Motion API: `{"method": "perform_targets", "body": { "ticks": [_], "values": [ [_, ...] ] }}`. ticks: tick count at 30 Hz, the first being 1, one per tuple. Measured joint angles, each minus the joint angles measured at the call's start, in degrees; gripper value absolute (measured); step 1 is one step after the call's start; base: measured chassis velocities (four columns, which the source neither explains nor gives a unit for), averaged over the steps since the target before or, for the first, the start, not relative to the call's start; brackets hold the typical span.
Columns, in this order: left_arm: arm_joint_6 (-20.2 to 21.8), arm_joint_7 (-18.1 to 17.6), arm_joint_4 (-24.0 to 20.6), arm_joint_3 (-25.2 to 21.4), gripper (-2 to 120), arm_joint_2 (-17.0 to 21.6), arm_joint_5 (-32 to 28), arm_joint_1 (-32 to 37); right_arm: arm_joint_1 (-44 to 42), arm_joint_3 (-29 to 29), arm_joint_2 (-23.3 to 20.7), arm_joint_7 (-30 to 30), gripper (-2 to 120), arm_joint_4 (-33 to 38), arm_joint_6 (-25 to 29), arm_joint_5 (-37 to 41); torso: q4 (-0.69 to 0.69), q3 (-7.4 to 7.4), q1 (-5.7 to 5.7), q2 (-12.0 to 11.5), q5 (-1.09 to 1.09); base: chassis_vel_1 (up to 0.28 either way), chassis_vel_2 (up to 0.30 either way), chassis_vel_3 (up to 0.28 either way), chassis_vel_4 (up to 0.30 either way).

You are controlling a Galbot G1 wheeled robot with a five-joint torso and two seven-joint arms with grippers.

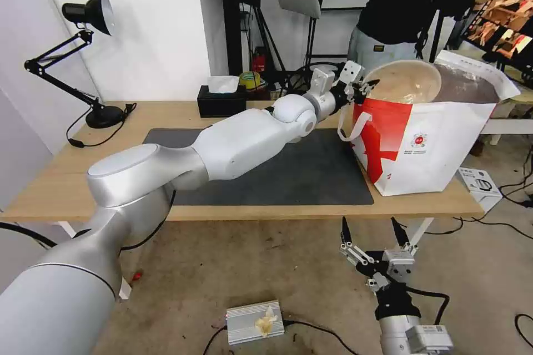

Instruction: Pick up the trash from the table and place it into the takeout bag.

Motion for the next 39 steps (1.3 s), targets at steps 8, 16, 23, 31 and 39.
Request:
{"method": "perform_targets", "body": {
  "ticks": [8, 16, 23, 31, 39],
  "values": [
    [-1.66, -1.98, -3.29, -0.12, 51, 1.83, -0.66, -0.82, 0.0, 0.0, 0.0, 0.0, 100, 0.0, 0.0, 0.0, 0.0, 0.0, 0.0, 0.0, -0.01, 0.0, 0.0, 0.0, 0.0],
    [-3.19, -4.31, -7.99, -0.07, 79, 4.44, -2.35, -2.18, 0.0, 0.0, 0.0, 0.0, 100, 0.0, 0.0, 0.0, 0.01, 0.0, 0.0, 0.0, -0.01, 0.0, 0.0, 0.0, 0.0],
    [-4.11, -7.78, -12.9, -0.07, 100, 6.73, -3.1, -3.26, 0.0, 0.0, 0.0, 0.0, 100, 0.0, 0.0, 0.0, 0.0, 0.0, 0.0, 0.0, -0.01, 0.0, 0.0, 0.0, 0.0],
    [-6.65, -10.43, -15.26, -1.04, 100, 10.32, 0.92, -3.32, 0.0, 0.0, 0.0, 0.0, 100, 0.0, 0.0, 0.0, 0.0, 0.0, 0.0, 0.0, -0.01, 0.0, 0.0, 0.0, 0.0],
    [-10.01, -17.47, -23.93, -3.6, 100, 18.27, 6.72, -1.43, 0.0, 0.0, 0.0, 0.0, 100, 0.0, 0.0, 0.0, 0.0, 0.0, 0.0, 0.01, -0.01, 0.0, 0.0, 0.0, 0.0]
  ]
}}
